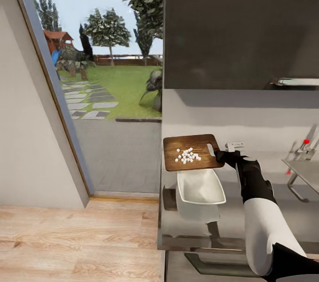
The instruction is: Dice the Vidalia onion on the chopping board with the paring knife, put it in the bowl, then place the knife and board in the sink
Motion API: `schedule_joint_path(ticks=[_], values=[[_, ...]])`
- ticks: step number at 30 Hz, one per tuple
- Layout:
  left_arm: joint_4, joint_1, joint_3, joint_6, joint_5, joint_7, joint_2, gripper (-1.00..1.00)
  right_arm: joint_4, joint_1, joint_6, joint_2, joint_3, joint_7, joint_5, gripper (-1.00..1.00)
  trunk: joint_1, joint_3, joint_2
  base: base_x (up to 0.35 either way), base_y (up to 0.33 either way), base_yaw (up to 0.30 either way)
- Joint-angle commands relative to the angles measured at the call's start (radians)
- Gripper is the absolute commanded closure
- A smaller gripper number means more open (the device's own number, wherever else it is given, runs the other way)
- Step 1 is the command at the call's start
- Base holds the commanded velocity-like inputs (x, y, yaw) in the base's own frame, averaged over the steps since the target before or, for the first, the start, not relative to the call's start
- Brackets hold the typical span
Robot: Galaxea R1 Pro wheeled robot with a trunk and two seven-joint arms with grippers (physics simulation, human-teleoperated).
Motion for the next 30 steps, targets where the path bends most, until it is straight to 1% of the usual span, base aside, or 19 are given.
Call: schedule_joint_path(ticks=[1, 8, 17, 18, 19, 21, 23, 26, 30], values=[[-0.002, 0.000, -0.008, -0.002, 0.006, 0.008, 0.001, -1.00, -0.002, -0.001, 0.002, 0.001, -0.005, 0.010, 0.010, 1.00, 0.001, -0.002, -0.002, 0.001, 0.001, 0.000], [-0.002, 0.000, -0.008, -0.002, 0.005, 0.008, 0.001, -1.00, -0.002, -0.001, 0.001, 0.001, -0.005, 0.011, 0.010, 1.00, 0.001, -0.002, -0.002, -0.074, -0.050, 0.000], [-0.002, 0.000, -0.008, -0.002, 0.005, 0.008, 0.001, -1.00, -0.002, -0.001, 0.000, 0.001, -0.008, 0.009, 0.010, 1.00, 0.001, -0.002, -0.002, -0.007, -0.005, 0.000], [-0.002, 0.000, -0.008, -0.002, 0.005, 0.008, 0.001, -1.00, -0.002, -0.001, 0.000, 0.001, -0.012, 0.009, 0.010, 1.00, 0.001, -0.002, -0.002, 0.000, 0.000, 0.000], [-0.002, 0.000, -0.008, -0.002, 0.005, 0.008, 0.001, -1.00, -0.002, -0.001, 0.000, 0.001, -0.025, 0.010, 0.010, 1.00, 0.001, -0.002, -0.002, 0.000, 0.000, 0.000], [-0.002, 0.000, -0.008, -0.002, 0.005, 0.008, 0.001, -1.00, -0.002, -0.001, -0.001, 0.001, -0.064, 0.010, 0.010, 1.00, 0.001, -0.002, -0.002, 0.000, 0.000, 0.000], [-0.002, 0.000, -0.008, -0.002, 0.005, 0.008, 0.001, -1.00, -0.002, -0.001, -0.007, 0.001, -0.081, 0.011, 0.009, 1.00, 0.001, -0.002, -0.002, 0.000, 0.000, 0.000], [-0.002, 0.000, -0.008, -0.002, 0.005, 0.008, 0.001, -1.00, 0.000, -0.001, -0.041, 0.001, -0.088, 0.011, 0.010, 1.00, 0.001, -0.002, -0.002, 0.000, 0.000, 0.000], [-0.002, 0.000, -0.008, -0.002, 0.005, 0.008, 0.001, -1.00, 0.010, -0.001, -0.057, 0.001, -0.091, 0.011, 0.010, 1.00, 0.001, -0.002, -0.002, 0.000, 0.000, 0.000]])
